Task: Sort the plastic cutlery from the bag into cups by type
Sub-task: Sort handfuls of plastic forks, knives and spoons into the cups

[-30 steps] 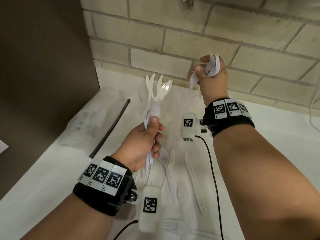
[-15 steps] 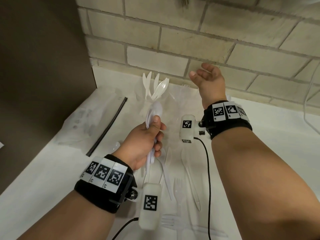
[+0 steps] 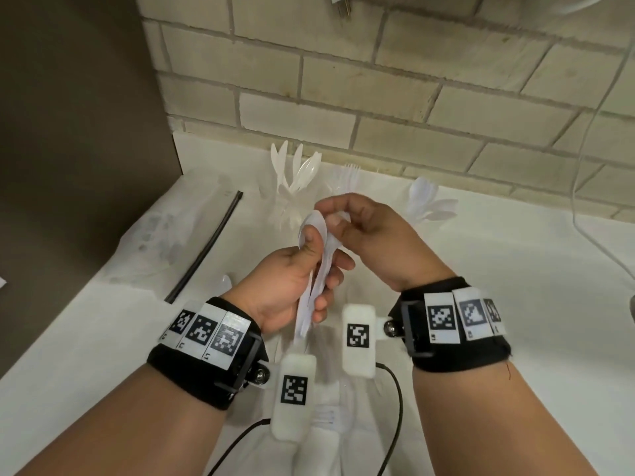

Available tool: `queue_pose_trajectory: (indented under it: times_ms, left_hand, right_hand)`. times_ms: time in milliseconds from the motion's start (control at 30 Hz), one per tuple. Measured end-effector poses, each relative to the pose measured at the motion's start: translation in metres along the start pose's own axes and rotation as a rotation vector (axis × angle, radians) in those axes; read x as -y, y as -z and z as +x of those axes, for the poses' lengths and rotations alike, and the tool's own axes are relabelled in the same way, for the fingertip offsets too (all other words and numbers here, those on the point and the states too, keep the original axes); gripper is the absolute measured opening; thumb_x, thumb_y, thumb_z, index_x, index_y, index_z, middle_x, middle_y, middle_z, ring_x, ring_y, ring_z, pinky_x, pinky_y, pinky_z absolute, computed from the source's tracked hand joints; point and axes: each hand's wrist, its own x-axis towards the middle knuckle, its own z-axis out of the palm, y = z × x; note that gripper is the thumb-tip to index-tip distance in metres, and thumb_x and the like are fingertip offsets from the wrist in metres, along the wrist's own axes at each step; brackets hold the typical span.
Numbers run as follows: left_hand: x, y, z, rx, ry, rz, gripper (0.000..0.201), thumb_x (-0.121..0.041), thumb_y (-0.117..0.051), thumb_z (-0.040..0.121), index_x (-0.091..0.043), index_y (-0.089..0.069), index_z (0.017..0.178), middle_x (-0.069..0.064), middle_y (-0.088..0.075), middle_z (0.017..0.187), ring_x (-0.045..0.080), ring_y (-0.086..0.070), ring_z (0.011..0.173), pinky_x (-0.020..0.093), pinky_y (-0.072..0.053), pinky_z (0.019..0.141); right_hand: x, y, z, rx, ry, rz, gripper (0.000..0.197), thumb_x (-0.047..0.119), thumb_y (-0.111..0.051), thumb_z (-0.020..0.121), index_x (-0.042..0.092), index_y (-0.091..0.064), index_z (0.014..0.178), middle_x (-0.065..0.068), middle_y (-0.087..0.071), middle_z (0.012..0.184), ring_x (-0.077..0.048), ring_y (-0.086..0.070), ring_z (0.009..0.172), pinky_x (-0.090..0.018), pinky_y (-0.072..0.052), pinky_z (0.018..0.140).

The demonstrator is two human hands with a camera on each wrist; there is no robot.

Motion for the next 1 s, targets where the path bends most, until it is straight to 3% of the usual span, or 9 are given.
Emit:
queue_pose_trajectory:
  times_ms: [133, 300, 433, 567, 633, 700, 800, 900, 1000]
  left_hand:
    - [0.002, -0.006, 0.000, -0.038, 0.012, 0.062, 0.070, -0.070, -0.040, 0.072, -0.009, -0.063, 0.097, 0.003, -0.050, 0.062, 0.015, -0.041, 0.045, 0.024, -0.039, 0.043]
    - [0.005, -0.009, 0.004, -0.140, 0.030, 0.170, 0.068, -0.069, -0.034, 0.081, -0.009, -0.064, 0.089, 0.003, -0.055, 0.058, 0.015, -0.045, 0.043, 0.024, -0.039, 0.044]
    - [0.007, -0.013, 0.005, -0.060, 0.107, 0.103, 0.072, -0.076, -0.026, 0.078, -0.013, -0.059, 0.082, 0.004, -0.044, 0.054, 0.009, -0.028, 0.035, 0.014, -0.025, 0.037]
    - [0.007, -0.010, 0.006, 0.076, 0.184, -0.004, 0.081, -0.087, -0.026, 0.062, -0.016, -0.056, 0.086, 0.004, -0.041, 0.058, 0.006, -0.027, 0.033, 0.011, -0.022, 0.035]
    - [0.007, -0.009, 0.006, 0.141, 0.167, -0.025, 0.064, -0.077, -0.044, 0.073, -0.015, -0.055, 0.085, 0.004, -0.044, 0.061, 0.008, -0.034, 0.038, 0.014, -0.028, 0.036]
    - [0.008, -0.008, 0.005, 0.152, 0.123, 0.012, 0.031, -0.045, -0.060, 0.083, -0.014, -0.058, 0.078, 0.003, -0.046, 0.060, 0.011, -0.042, 0.043, 0.018, -0.036, 0.038]
    - [0.010, -0.007, 0.004, 0.156, 0.086, 0.001, 0.018, -0.024, -0.060, 0.087, -0.018, -0.068, 0.072, 0.000, -0.045, 0.058, 0.008, -0.042, 0.043, 0.019, -0.038, 0.039]
    - [0.008, -0.003, 0.005, 0.157, 0.080, -0.038, 0.012, -0.023, -0.060, 0.084, -0.012, -0.062, 0.087, 0.000, -0.044, 0.059, 0.005, -0.035, 0.039, 0.017, -0.032, 0.037]
    - [0.007, -0.004, 0.003, 0.229, 0.080, 0.058, 0.020, -0.027, -0.074, 0.080, -0.014, -0.062, 0.071, 0.001, -0.045, 0.056, 0.003, -0.034, 0.035, 0.015, -0.031, 0.034]
  right_hand:
    - [0.001, 0.004, -0.006, -0.118, 0.005, -0.226, 0.019, 0.027, -0.061, 0.092, 0.019, -0.067, 0.107, 0.006, -0.066, 0.090, -0.013, -0.066, 0.068, -0.005, -0.046, 0.062]
    - [0.009, 0.009, -0.009, -0.131, 0.019, -0.411, 0.034, 0.040, -0.052, 0.095, 0.014, -0.068, 0.108, -0.002, -0.069, 0.096, -0.020, -0.068, 0.088, -0.034, -0.052, 0.085]
    - [0.010, -0.001, -0.008, -0.137, 0.022, -0.436, 0.044, 0.047, -0.047, 0.095, 0.011, -0.064, 0.115, -0.004, -0.071, 0.092, -0.016, -0.067, 0.066, -0.014, -0.048, 0.063]
    - [0.007, -0.001, -0.007, -0.175, -0.033, -0.425, 0.044, 0.047, -0.054, 0.091, 0.012, -0.064, 0.116, -0.007, -0.069, 0.106, -0.018, -0.068, 0.064, -0.016, -0.050, 0.051]
    - [0.007, 0.001, -0.006, -0.187, -0.026, -0.521, 0.040, 0.045, -0.053, 0.093, 0.012, -0.065, 0.113, -0.004, -0.070, 0.104, -0.014, -0.065, 0.063, -0.012, -0.045, 0.047]
    - [0.006, 0.002, -0.006, -0.176, 0.005, -0.614, 0.038, 0.045, -0.047, 0.096, 0.012, -0.066, 0.103, -0.003, -0.070, 0.093, -0.016, -0.063, 0.073, -0.018, -0.042, 0.056]
    - [0.009, 0.003, -0.010, -0.164, 0.002, -0.521, 0.041, 0.046, -0.033, 0.100, 0.018, -0.055, 0.079, 0.004, -0.056, 0.060, -0.015, -0.057, 0.055, -0.025, -0.038, 0.059]
    - [0.011, 0.007, -0.013, -0.152, -0.038, -0.330, 0.038, 0.049, -0.036, 0.098, 0.019, -0.060, 0.102, 0.004, -0.059, 0.063, -0.009, -0.057, 0.042, -0.021, -0.044, 0.053]
    - [0.009, 0.005, -0.016, -0.056, -0.015, -0.271, 0.035, 0.051, -0.057, 0.088, 0.030, -0.059, 0.115, 0.008, -0.060, 0.077, -0.002, -0.060, 0.059, -0.017, -0.047, 0.061]
